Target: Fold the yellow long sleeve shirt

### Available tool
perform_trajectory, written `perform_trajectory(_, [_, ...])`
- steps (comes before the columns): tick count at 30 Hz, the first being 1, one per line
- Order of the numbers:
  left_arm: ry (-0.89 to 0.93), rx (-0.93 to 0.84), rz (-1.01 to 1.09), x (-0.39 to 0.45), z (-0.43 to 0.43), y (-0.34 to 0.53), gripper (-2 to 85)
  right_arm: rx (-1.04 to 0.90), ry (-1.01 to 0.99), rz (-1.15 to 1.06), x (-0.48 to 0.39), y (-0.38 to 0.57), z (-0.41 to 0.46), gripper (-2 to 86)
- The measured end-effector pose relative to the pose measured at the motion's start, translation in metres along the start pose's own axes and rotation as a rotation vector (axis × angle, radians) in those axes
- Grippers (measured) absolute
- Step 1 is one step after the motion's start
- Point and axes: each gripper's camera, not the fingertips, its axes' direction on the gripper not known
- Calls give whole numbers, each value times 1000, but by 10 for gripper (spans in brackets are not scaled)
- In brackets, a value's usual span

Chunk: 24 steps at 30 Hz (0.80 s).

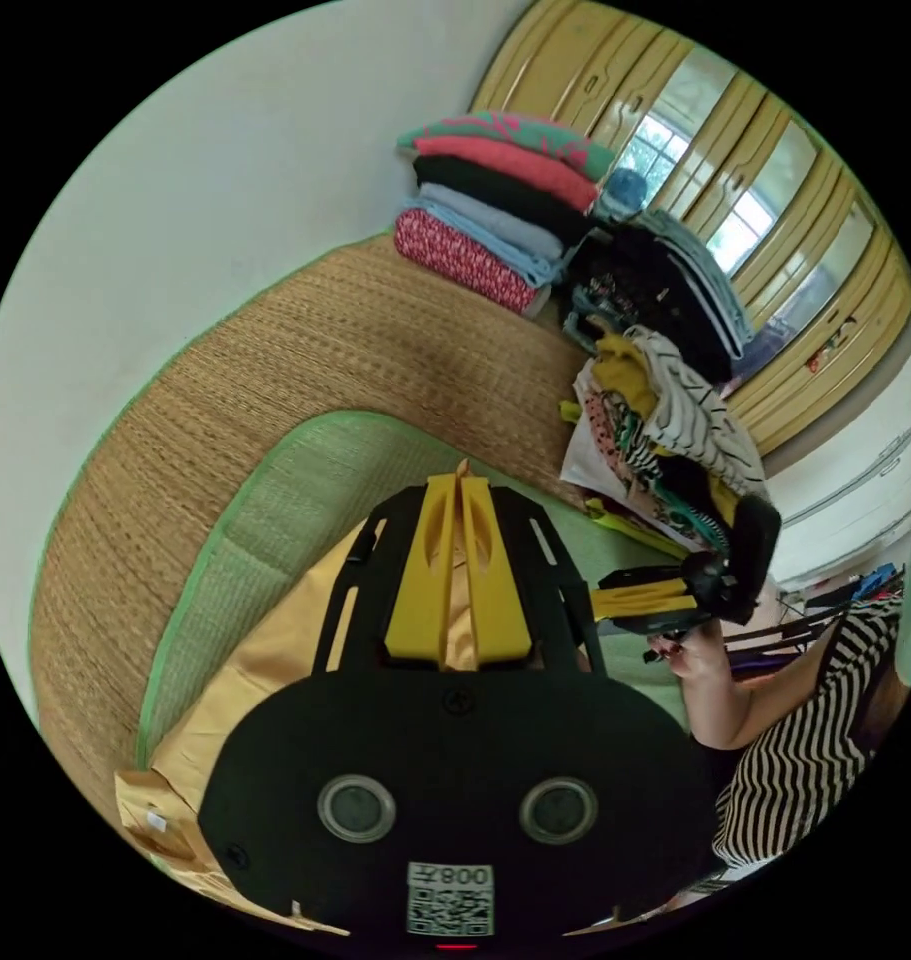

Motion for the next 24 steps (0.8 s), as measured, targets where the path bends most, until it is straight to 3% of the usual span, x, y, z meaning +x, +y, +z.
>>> perform_trajectory(8, [126,193,-250,-73,-89,108,6,-14,-401,-148,-52,-9,33,2])
perform_trajectory(14, [160,256,-459,-124,-109,201,5,-121,-468,-219,-98,-16,74,7])
perform_trajectory(24, [107,283,-603,-189,-100,302,6,-262,-497,-232,-147,-33,123,39])
